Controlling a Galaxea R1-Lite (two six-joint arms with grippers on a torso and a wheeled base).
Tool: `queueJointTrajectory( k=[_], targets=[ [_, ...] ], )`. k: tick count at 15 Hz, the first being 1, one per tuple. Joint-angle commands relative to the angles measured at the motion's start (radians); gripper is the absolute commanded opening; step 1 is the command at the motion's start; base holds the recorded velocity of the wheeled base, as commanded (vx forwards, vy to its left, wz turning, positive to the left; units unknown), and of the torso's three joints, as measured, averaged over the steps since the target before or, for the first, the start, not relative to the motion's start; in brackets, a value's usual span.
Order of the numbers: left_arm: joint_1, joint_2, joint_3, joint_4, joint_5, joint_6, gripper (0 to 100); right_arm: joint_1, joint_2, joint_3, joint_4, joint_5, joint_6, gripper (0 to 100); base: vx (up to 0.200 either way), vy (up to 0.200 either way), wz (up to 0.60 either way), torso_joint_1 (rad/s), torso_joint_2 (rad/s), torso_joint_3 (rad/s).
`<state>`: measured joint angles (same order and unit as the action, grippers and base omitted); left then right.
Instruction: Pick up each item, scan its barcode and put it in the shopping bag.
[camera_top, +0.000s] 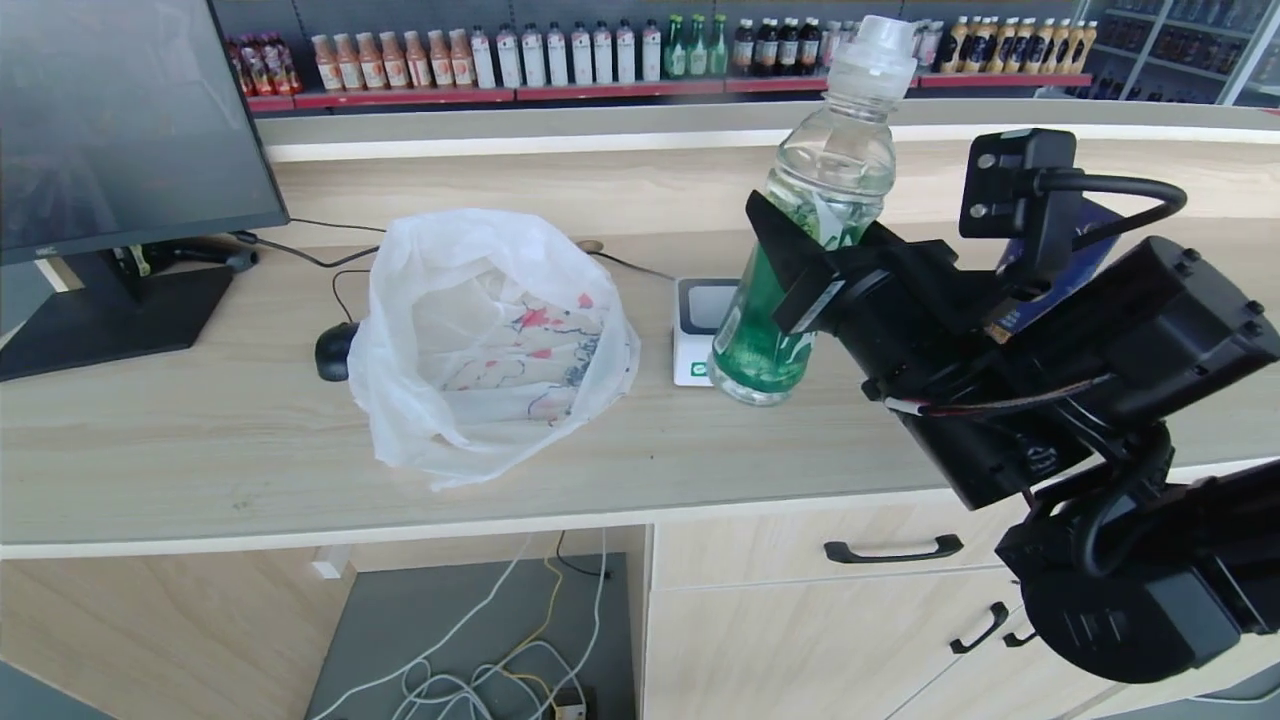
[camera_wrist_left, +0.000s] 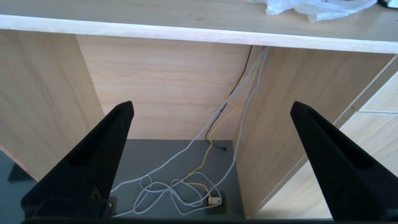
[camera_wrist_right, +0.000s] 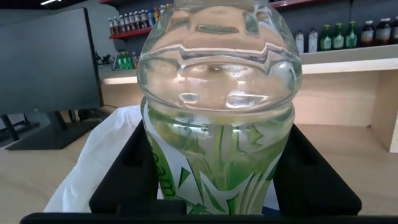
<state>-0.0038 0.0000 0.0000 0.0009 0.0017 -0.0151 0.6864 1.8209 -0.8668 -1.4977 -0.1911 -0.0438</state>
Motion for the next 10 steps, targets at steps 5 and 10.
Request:
queueJointTrajectory(
  k=[5,10],
  targets=[
    [0.001,0.0,0.0,-0.001,0.0,0.0,100,-0.001,-0.012,-0.009,-0.001,0.018,0.001,0,0.0,0.0,0.0,0.0,0.0,0.0],
    [0.001,0.0,0.0,-0.001,0.0,0.0,100,-0.027,-0.014,-0.029,0.077,0.015,-0.073,0,0.0,0.0,0.0,0.0,0.0,0.0]
  ],
)
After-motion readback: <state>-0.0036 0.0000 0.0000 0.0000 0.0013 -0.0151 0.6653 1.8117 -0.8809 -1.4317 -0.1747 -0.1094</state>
